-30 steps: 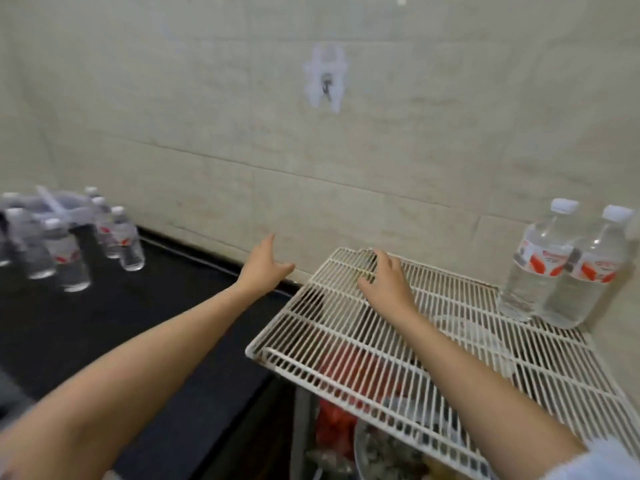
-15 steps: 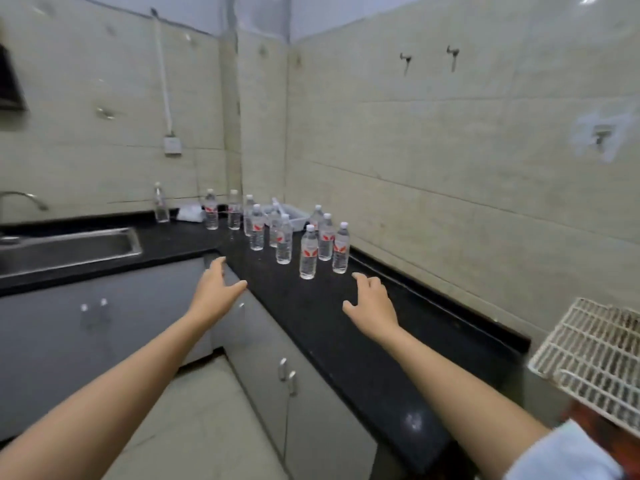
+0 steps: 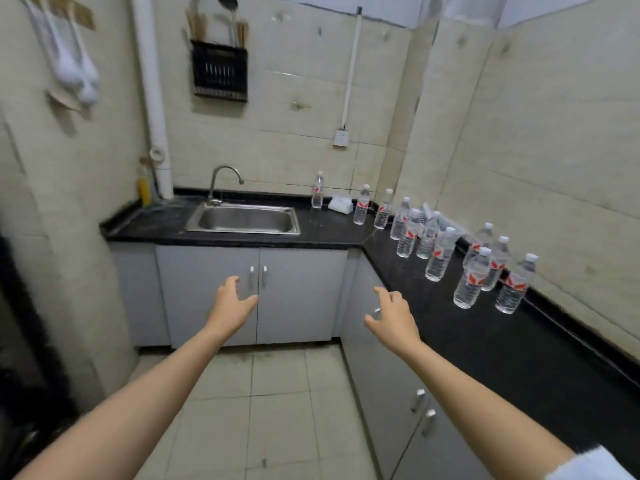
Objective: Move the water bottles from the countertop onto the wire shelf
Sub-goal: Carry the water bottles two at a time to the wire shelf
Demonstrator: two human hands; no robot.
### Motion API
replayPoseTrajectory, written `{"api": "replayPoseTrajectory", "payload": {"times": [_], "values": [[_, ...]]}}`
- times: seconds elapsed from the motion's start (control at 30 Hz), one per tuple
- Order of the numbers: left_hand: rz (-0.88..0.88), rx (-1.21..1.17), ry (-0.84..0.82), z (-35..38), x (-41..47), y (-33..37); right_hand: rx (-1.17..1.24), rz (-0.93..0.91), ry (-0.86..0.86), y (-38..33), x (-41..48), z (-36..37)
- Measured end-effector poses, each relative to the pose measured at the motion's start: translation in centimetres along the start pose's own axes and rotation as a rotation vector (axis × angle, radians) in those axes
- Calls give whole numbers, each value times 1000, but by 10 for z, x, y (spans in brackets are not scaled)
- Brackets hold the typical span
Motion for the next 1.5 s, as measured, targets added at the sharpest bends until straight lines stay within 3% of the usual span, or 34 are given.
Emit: {"api": "replayPoseTrajectory", "payload": {"times": [0.43,0.63,0.9,1.2,1.33,1.5], "values": [[123,432,22,26,194,28,-192,-229,-45,-34,218,64],[174,598,-54,67,259,17,-267,-271,-94,-29,287,93],[226,580,-137,127,391,3,-329,-207,-128,-14,415,121],[290,560,-164,174,574,27,-249,39,-90,18,556,128],[273,522,-258,225,613,34,-233,104,-118,45,590,140],[287,415,-248,289,658,58,-229,91,-121,82,647,148]]}}
Point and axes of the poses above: each hand's wrist, its own x-axis towards the middle knuckle, its own z-axis out of the palm, y = z × x, the point moved 6 cm from there along x, towards the middle knuckle, and after that the axes turned 1 degree about -y, right-handed, at the moved point
